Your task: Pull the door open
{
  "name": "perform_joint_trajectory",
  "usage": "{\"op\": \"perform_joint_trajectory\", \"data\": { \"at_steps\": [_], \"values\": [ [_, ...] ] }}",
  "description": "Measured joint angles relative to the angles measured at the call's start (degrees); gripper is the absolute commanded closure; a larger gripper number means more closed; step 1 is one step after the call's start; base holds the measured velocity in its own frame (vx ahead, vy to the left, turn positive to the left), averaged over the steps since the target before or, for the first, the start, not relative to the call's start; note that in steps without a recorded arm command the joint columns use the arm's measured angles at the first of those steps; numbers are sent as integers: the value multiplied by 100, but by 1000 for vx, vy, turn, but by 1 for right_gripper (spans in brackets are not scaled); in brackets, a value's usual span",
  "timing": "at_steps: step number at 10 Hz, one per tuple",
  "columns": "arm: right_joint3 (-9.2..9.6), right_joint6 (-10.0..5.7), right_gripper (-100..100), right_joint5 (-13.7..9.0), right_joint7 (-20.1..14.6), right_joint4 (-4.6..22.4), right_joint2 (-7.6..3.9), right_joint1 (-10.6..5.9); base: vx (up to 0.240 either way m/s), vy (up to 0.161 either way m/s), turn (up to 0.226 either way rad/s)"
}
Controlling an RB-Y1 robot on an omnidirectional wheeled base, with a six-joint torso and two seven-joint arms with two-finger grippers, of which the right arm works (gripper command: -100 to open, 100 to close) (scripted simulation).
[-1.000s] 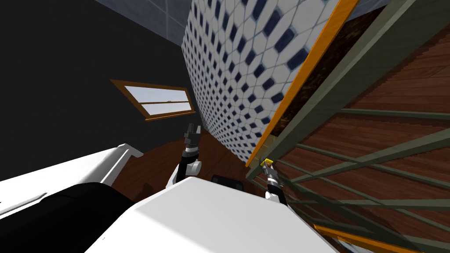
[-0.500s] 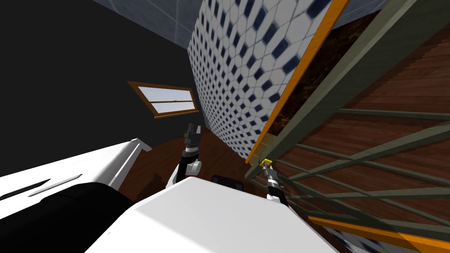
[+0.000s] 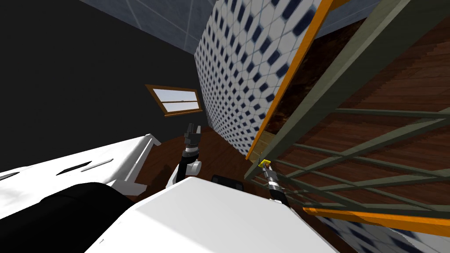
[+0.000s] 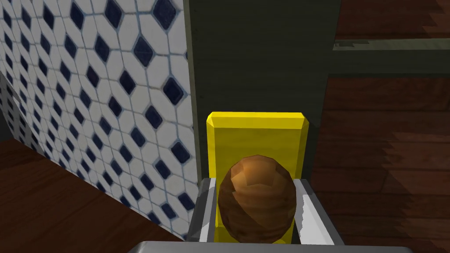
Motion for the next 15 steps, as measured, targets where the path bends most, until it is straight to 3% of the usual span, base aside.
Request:
{"op": "perform_joint_trajectory", "data": {
  "at_steps": [2,8,10,15],
  "values": [
    [75,-52,100,38,-71,32,-47,40,-193,-28,113],
    [520,-557,100,280,-536,-6,-414,329,-217,-45,78],
    [565,-588,100,300,-573,5,-440,385,-189,-56,164],
    [751,-987,100,403,-813,174,-613,468,-202,-64,138]
  ]
}}
